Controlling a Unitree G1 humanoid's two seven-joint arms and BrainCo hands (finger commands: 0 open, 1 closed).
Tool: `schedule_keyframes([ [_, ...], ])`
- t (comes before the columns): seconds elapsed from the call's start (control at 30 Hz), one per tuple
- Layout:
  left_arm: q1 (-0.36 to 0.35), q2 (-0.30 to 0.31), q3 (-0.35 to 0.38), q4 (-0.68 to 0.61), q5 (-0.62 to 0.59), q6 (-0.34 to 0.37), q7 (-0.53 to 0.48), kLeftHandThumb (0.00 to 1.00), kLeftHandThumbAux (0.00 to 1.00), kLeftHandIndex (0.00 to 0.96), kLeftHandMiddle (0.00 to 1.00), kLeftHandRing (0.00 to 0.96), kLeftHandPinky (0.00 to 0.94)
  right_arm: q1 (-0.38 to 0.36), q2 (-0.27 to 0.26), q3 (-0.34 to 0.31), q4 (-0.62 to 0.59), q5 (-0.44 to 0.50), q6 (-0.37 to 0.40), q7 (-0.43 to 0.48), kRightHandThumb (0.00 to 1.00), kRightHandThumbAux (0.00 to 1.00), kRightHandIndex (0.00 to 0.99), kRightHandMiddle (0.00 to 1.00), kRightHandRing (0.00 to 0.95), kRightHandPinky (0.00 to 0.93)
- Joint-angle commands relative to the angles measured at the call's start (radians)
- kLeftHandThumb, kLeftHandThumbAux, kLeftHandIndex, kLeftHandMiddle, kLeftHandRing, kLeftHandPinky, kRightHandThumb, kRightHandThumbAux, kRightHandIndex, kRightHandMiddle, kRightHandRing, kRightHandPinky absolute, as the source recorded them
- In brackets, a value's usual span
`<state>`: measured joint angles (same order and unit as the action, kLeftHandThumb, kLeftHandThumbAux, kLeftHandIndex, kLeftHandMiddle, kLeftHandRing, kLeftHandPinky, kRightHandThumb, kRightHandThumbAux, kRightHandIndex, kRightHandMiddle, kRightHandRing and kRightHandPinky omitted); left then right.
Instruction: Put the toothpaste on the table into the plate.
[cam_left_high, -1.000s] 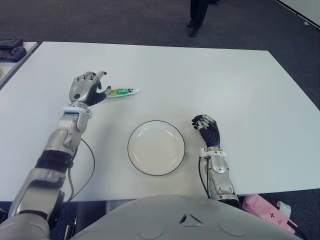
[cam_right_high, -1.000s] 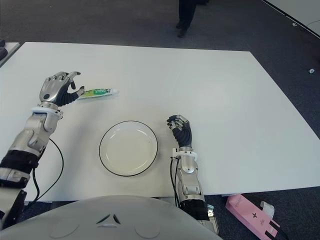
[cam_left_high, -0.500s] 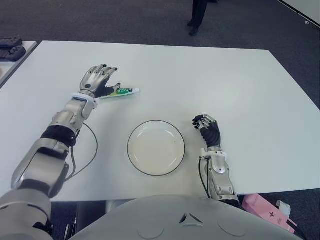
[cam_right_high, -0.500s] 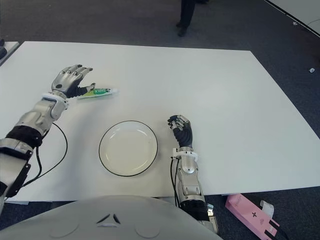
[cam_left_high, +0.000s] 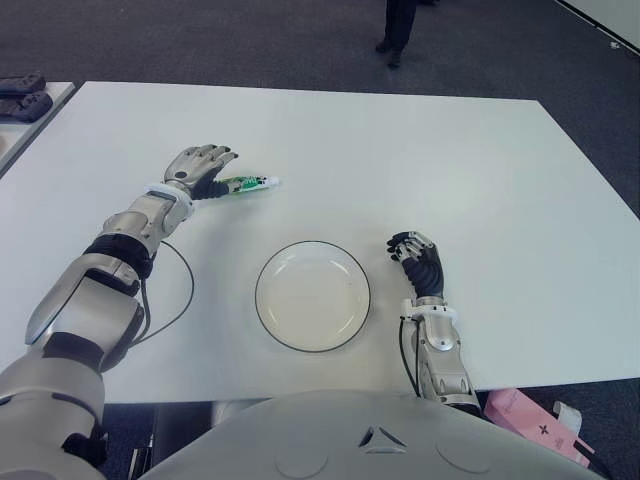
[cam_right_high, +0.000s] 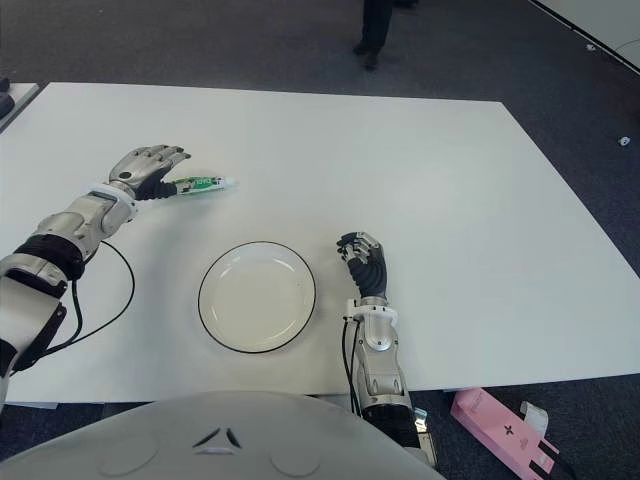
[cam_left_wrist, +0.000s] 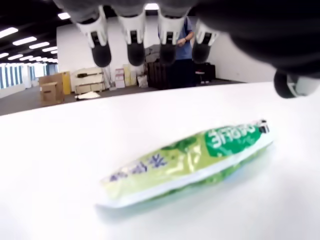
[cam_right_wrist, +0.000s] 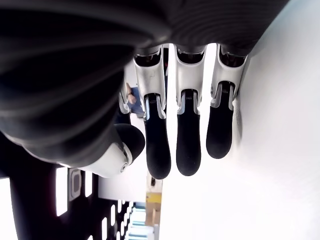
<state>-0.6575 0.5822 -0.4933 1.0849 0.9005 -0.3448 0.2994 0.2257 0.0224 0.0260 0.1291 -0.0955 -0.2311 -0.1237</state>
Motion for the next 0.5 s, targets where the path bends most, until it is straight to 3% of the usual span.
schedule_keyframes([
  [0.03, -0.031, -0.024, -0.026, 0.036, -0.017, -0.016, -0.047, 0.427, 0.097, 0.0, 0.0, 0.0, 0.0, 0.01, 0.0, 0.002, 0.001, -0.003, 0.01, 0.004, 0.703, 0.729, 0.43, 0.5, 0.482, 0.471],
  [0.5, -0.089, -0.097, -0.1, 0.173, -0.023, -0.037, -0.173, 0.46, 0.174, 0.0, 0.0, 0.0, 0.0, 0.016, 0.002, -0.001, -0.005, -0.001, 0.012, 0.001, 0.704, 0.729, 0.43, 0.498, 0.477, 0.465],
])
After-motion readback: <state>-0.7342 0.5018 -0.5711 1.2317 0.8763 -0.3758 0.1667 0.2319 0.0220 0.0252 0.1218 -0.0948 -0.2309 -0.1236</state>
